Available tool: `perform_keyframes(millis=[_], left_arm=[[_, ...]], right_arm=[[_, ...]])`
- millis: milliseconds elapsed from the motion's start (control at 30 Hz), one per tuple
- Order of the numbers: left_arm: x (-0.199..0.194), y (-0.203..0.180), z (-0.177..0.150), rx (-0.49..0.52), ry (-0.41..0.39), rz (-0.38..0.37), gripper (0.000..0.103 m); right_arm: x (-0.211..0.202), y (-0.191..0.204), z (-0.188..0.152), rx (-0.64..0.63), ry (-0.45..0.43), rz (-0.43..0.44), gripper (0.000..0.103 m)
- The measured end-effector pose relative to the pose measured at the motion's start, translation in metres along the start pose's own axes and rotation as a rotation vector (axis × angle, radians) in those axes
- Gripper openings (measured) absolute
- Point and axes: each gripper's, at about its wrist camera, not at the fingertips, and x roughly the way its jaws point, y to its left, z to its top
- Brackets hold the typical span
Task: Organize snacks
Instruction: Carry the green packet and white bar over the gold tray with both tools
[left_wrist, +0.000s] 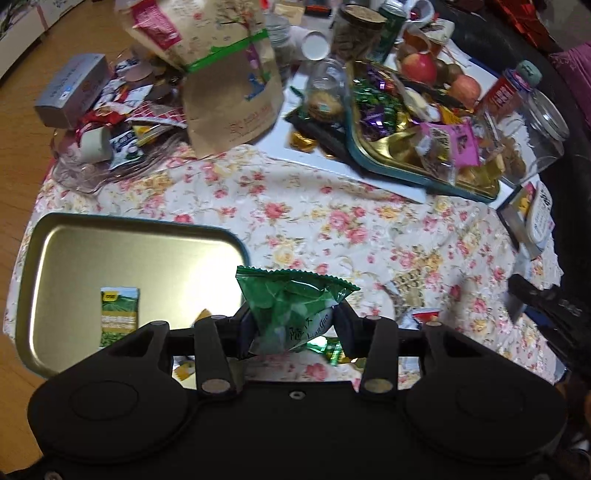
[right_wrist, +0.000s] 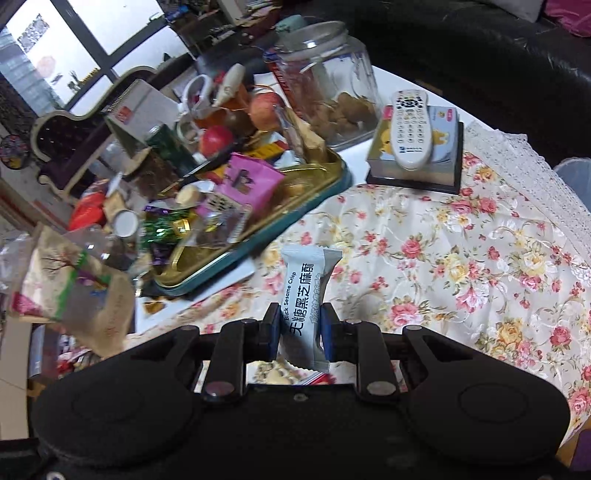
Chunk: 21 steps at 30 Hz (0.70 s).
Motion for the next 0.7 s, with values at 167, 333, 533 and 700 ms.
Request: perform_keyframes(millis=[167,333,533,700], left_arm=[[0.006,0.032,0.004,-0.025,0.031,0.025,0.051],[0.01,0.073,0.007,-0.083,0.041,0.064,0.051],[0.002,0.118,0.01,-0.16,0.019,0.069,0.052],[-0.003,0.145,0.015,-0.214,0.032,0.031,0.052]], right_arm=[[-0.016,0.019,-0.008,-0.044,0.01,0.081,0.024],[-0.023,0.051,-0.027,-0.125,0.049,0.148,0.024],[-0.02,0.096,-0.06,-0.244,0.114,0.218,0.024],[-0.018,0.134,-0.089,-0.353,0.164,0.281,0.024]])
